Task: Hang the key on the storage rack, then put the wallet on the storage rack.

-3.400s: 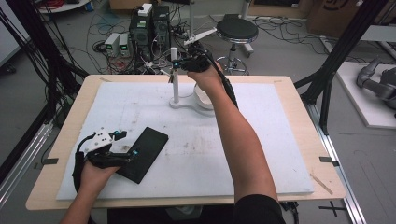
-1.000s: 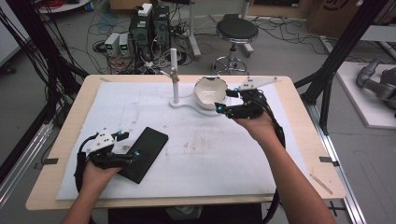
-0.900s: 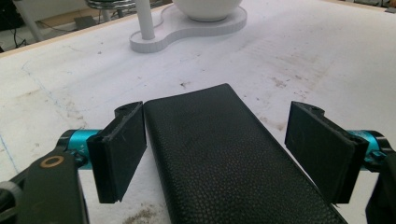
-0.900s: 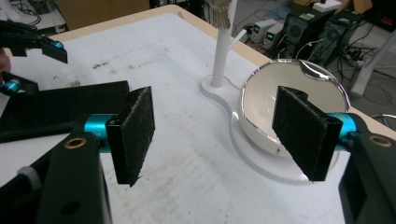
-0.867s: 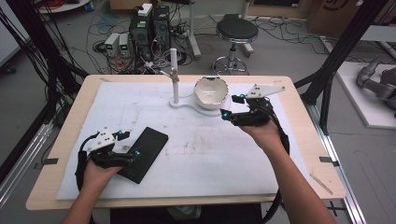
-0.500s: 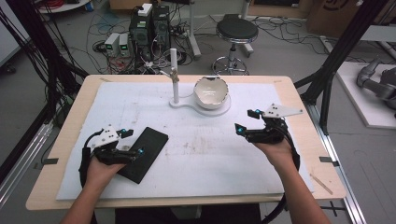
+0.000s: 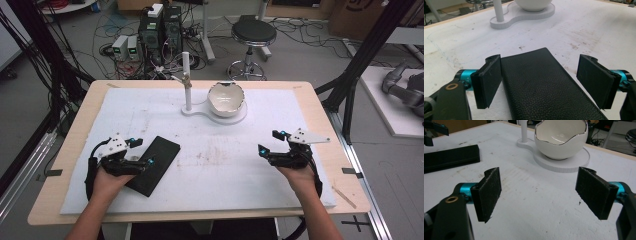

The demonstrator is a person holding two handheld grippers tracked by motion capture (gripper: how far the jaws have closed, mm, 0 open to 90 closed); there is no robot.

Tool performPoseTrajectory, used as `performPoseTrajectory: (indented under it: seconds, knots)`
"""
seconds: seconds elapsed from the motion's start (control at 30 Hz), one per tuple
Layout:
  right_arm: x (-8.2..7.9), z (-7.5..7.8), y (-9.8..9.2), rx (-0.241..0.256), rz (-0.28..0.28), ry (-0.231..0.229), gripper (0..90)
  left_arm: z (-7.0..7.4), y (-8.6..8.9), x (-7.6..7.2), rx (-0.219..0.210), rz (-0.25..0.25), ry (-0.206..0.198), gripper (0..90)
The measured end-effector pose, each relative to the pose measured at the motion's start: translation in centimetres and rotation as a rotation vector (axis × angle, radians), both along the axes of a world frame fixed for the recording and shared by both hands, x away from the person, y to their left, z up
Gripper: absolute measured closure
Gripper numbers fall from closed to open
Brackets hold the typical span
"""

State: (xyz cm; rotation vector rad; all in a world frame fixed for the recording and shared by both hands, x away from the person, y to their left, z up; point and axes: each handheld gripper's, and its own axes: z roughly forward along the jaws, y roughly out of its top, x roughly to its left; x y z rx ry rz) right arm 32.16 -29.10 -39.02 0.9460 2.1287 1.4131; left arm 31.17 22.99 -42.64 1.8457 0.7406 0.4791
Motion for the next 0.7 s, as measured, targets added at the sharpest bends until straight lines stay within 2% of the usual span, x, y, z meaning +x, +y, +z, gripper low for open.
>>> performPoseTrajectory:
  seconds: [0.2, 0.43, 0.7]
  knots:
    - [0.5, -0.1, 0.4, 0.0, 0.005, 0.002, 21.3, 0.1, 0.0, -0.1, -0.012, -0.007, -0.012, 20.2]
    - [0.5, -0.1, 0.6, -0.006, 0.011, -0.003, 21.4, -0.1, 0.2, -0.1, -0.019, -0.011, -0.003, 20.2]
    - [0.8, -0.2, 0.6, -0.01, 0.003, 0.001, 21.3, -0.8, 1.4, -0.2, -0.071, 0.005, 0.04, 19.5]
